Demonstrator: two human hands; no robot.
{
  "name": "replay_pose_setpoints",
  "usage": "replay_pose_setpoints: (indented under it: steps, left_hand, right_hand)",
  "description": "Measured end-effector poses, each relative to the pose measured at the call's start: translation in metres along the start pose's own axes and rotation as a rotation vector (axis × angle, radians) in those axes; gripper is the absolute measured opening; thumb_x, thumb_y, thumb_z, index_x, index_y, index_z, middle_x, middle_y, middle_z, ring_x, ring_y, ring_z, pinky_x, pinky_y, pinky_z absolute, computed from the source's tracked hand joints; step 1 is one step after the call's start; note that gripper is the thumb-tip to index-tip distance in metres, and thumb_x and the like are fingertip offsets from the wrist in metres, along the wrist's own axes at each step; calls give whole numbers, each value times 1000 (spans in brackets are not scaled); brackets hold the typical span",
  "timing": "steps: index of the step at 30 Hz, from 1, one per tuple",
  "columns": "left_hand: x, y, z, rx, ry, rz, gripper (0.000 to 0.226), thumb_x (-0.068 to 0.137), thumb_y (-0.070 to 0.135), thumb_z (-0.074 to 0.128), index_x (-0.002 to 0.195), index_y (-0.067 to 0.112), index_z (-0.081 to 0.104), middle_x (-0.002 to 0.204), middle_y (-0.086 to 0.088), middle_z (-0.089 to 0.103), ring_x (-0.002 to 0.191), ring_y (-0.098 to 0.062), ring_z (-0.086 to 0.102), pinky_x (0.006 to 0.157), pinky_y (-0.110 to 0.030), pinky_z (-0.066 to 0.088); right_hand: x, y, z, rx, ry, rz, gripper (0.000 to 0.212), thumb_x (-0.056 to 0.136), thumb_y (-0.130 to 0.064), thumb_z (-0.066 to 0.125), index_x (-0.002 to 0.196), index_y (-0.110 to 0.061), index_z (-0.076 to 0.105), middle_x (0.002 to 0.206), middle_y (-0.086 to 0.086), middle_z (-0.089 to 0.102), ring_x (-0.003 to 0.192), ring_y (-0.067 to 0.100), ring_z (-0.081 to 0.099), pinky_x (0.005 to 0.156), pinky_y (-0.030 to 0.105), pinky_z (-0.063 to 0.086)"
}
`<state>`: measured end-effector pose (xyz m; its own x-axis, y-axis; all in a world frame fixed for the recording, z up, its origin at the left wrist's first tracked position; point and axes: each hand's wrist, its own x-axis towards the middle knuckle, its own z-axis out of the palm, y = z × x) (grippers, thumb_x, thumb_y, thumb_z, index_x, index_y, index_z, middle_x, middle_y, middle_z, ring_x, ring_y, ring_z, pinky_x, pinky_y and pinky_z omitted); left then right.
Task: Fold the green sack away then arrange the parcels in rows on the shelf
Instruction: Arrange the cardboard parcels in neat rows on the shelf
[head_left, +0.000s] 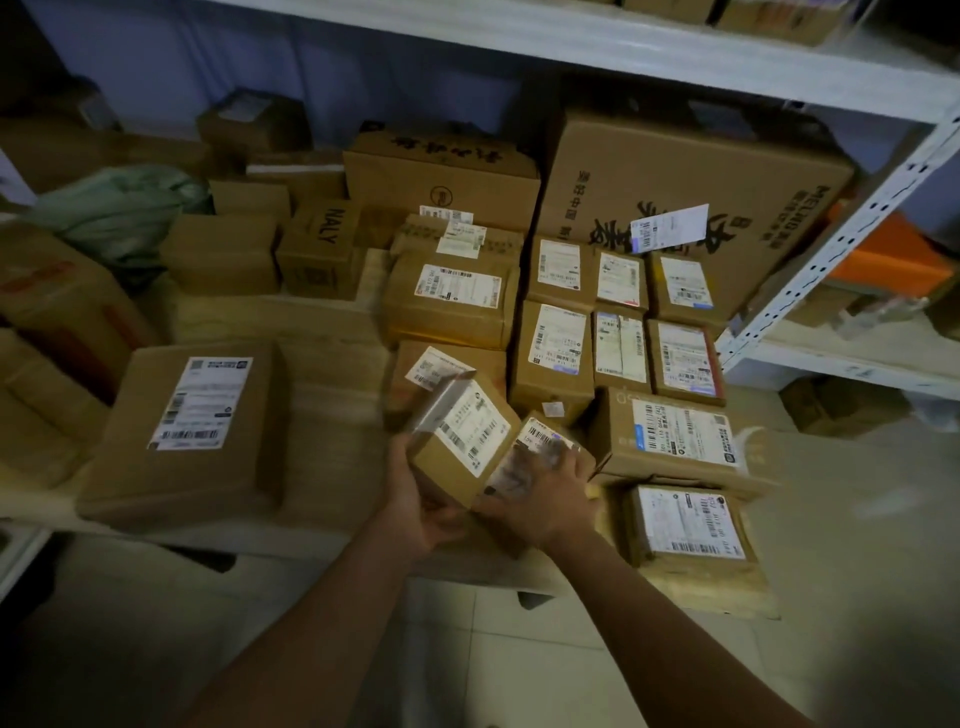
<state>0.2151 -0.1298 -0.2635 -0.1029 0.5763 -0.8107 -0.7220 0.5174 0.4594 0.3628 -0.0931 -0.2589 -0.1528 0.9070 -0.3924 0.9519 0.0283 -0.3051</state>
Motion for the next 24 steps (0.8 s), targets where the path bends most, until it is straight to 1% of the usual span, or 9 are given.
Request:
replay_pose_setpoints:
  steps: [2,3,6,7,10,13,17,21,24]
  left_hand:
    - [-2,-9,9,-17,-21,-53,72,75,72,44,110,13,67,114,-21,62,110,-40,56,95,-56,45]
    - [-2,-14,13,-31,-20,-59,73,74,72,45,110,12,67,114,-21,63,108,-41,57,94,-57,45]
    - [-5,-19,18,-53,-11,-8,71,79,70,41,110,12,66,96,-17,64,82,-33,60,76,-43,52]
    - [-5,-19,16,-66,-3,15,69,80,69,42,110,13,66,97,-17,64,84,-33,60,75,-44,52]
    - [-7,-15,6,-123,17,94,65,77,67,50,119,19,61,117,-17,61,107,-37,57,78,-51,53]
    - [-12,-10,-1,-73,12,150,53,80,56,56,118,20,59,116,-15,61,105,-35,57,75,-45,53]
    - [-17,-9,-6,65,10,171,30,84,42,58,104,20,60,113,-14,60,103,-34,57,86,-46,49]
    - [-16,-6,-18,52,58,182,43,78,43,63,114,20,60,122,-16,58,110,-37,55,89,-48,47]
    - [-15,0,-26,33,78,129,47,77,53,63,108,18,61,115,-17,58,108,-36,55,88,-47,48]
  right_hand:
    - [2,7,0,-94,-85,-78,103,67,-70,64,148,-36,12,159,5,-8,146,32,-12,111,60,17]
    - [4,12,0,-148,-95,-109,100,72,-63,65,149,-34,9,160,5,-10,146,31,-13,112,59,17]
    - [9,28,-4,-254,-82,-203,81,88,-26,61,150,-35,9,160,4,-11,147,29,-12,116,55,17]
    - [11,33,-5,-260,-90,-225,81,89,-21,59,150,-35,8,160,3,-12,147,29,-13,117,54,15]
    - [16,44,-7,-282,-117,-275,83,90,-20,59,150,-36,4,160,0,-13,147,28,-15,118,52,9]
    - [16,46,-11,-300,-81,-306,78,92,-19,54,151,-34,5,161,0,-10,147,27,-13,119,49,9]
    - [21,46,-15,-247,33,-267,70,91,-13,53,148,-35,19,161,1,4,148,25,2,117,47,23]
    - [20,48,-18,-133,68,-284,60,88,-21,60,142,-32,36,156,-1,22,142,24,24,111,41,37]
    - [15,36,-22,221,248,-267,44,85,-29,60,129,-24,53,136,-1,46,121,22,49,97,37,48]
